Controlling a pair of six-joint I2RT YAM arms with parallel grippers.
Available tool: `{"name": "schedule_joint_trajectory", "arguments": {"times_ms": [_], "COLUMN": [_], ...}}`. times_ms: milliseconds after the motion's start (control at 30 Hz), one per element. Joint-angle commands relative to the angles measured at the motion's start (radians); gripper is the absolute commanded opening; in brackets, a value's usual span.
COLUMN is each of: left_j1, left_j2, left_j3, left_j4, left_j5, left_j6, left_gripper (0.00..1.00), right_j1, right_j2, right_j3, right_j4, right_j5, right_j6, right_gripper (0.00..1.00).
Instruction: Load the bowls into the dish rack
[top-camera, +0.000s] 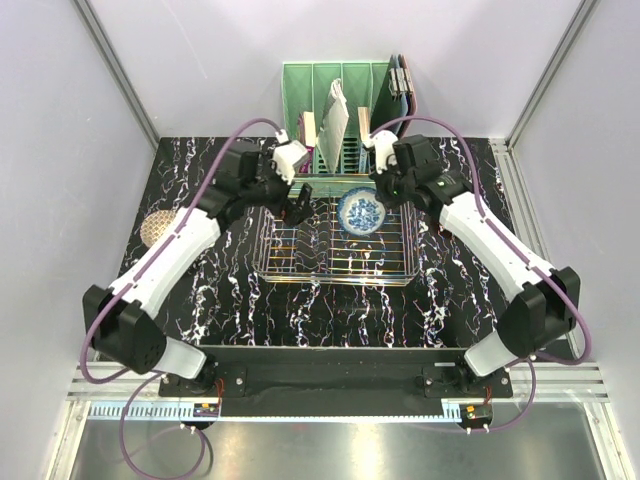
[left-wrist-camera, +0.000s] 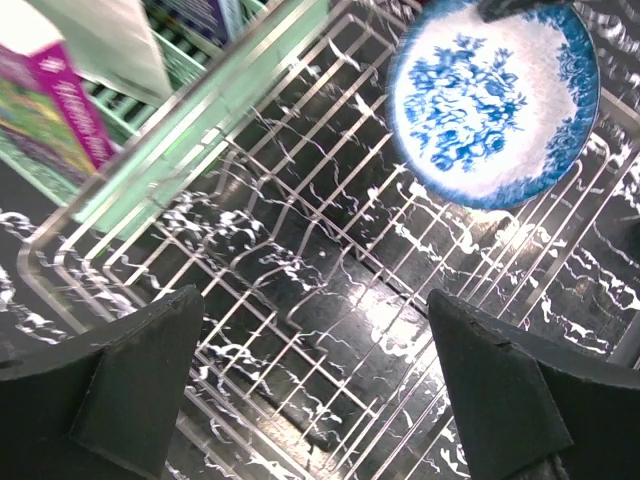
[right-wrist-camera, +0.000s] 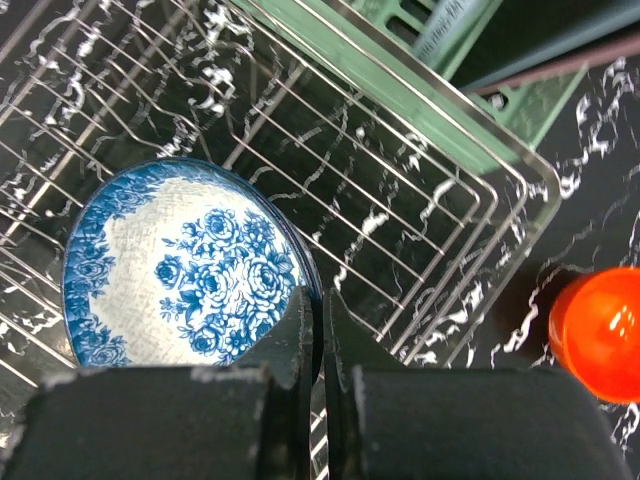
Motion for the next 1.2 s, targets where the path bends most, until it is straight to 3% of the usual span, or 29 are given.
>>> {"name": "schedule_joint_trajectory", "arguments": {"times_ms": [0,533,833,1000,1167], "left_j1": [-0.035,-0.082,-0.094,-0.094,-0.096], "left_j2": [0.038,0.153,0.187,0.207,0.228], "left_j3": [0.060,0.177,0.155,0.163,0.178], "left_j4": [-0.004,-0.043,-0.043,-0.044,-0.044], "left_j5": [-0.080,-0.057,-0.080,-0.065,-0.057], "left_j6": [0.002,-0.033,-0.024,-0.026,-0.029], "left_gripper": [0.99,0.99,0.99,0.84,0.77], "right_j1": [0.048,0.160,0.164,0.164,0.168], "right_j2": [0.014,0.060,0.032,0.011,0.012], "right_j3": [0.111,0.154,0.152,0.152,0.163], "right_j4": [0.025,0.023,0.022,0.022,0.023], "right_j5": [0.025,0.048,0.043,0.036,0.026], "right_j6": [-0.004,0.012,0.025,0.032,0.039], "right_gripper": [0.00,0.00,0.00,0.00,0.00]}}
